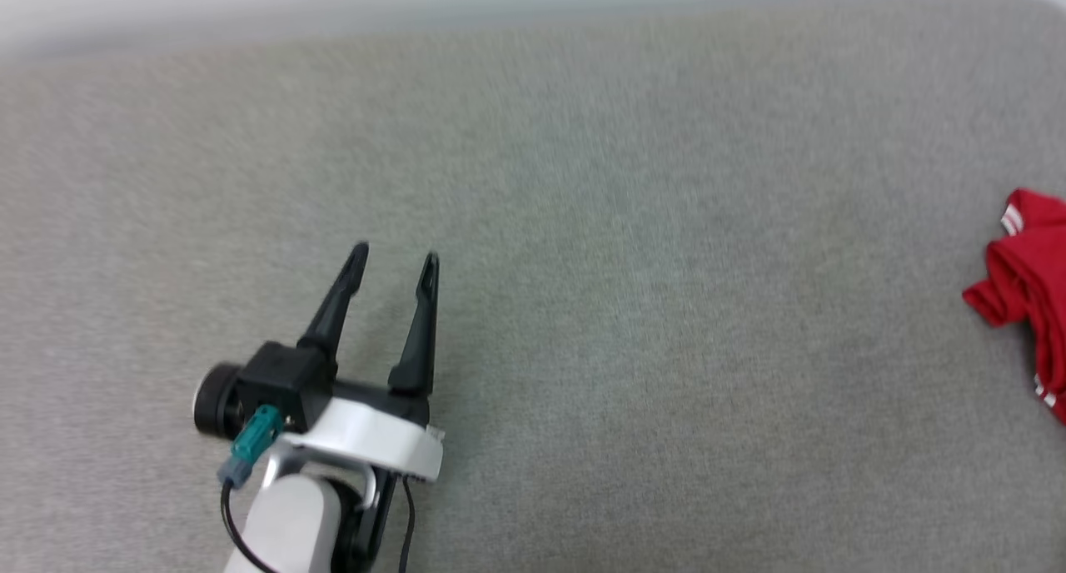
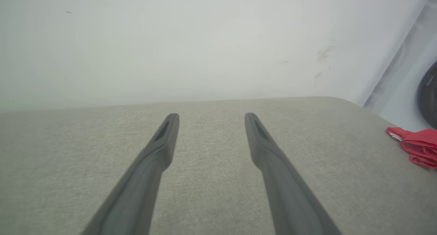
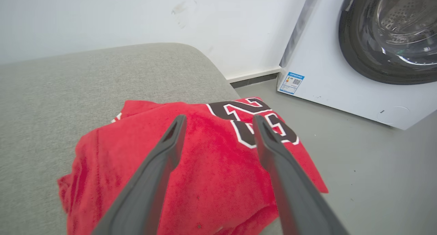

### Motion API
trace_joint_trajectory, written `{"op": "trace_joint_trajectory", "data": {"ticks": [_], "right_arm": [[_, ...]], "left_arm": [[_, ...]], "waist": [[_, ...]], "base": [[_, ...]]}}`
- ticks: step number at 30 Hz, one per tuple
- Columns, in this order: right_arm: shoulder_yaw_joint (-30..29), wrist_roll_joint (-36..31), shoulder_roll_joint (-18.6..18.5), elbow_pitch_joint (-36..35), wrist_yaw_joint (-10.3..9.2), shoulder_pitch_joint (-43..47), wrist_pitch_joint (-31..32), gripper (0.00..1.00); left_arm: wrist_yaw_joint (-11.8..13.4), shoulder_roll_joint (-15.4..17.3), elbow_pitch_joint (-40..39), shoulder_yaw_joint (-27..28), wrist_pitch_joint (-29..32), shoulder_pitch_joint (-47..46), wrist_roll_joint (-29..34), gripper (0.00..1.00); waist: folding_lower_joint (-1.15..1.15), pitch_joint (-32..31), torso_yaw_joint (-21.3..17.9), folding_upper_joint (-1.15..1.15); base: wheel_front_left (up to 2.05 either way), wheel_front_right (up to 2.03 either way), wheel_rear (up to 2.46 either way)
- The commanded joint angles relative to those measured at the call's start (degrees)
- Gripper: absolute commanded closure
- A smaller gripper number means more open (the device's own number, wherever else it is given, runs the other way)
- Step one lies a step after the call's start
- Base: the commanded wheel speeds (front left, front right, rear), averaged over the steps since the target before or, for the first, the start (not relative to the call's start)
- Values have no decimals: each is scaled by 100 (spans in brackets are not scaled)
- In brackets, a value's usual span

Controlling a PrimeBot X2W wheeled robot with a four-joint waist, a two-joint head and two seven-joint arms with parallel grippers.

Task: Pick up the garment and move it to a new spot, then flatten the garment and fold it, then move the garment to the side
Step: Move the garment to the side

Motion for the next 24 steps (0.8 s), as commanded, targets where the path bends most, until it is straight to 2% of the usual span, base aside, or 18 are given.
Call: {"op": "trace_joint_trajectory", "data": {"ticks": [1,11,13,24], "right_arm": [[130,22,152,-145,-10,236,-61,0],[809,-232,1163,-1514,-10,1413,-132,0],[855,-285,1258,-1673,-10,1516,-127,0],[1304,-801,2167,-3795,-10,2584,452,0]], "left_arm": [[54,-34,73,42,-41,182,-51,0],[205,-33,493,228,-83,857,-293,0],[216,-26,535,248,-87,909,-312,0],[262,224,870,491,-98,1181,-464,0]], "waist": [[1,-504,193,0],[1,-1211,515,0],[1,-1275,543,0],[1,-1784,723,0]], "base": [[0,0,0],[0,0,0],[0,0,0],[0,0,0]]}}
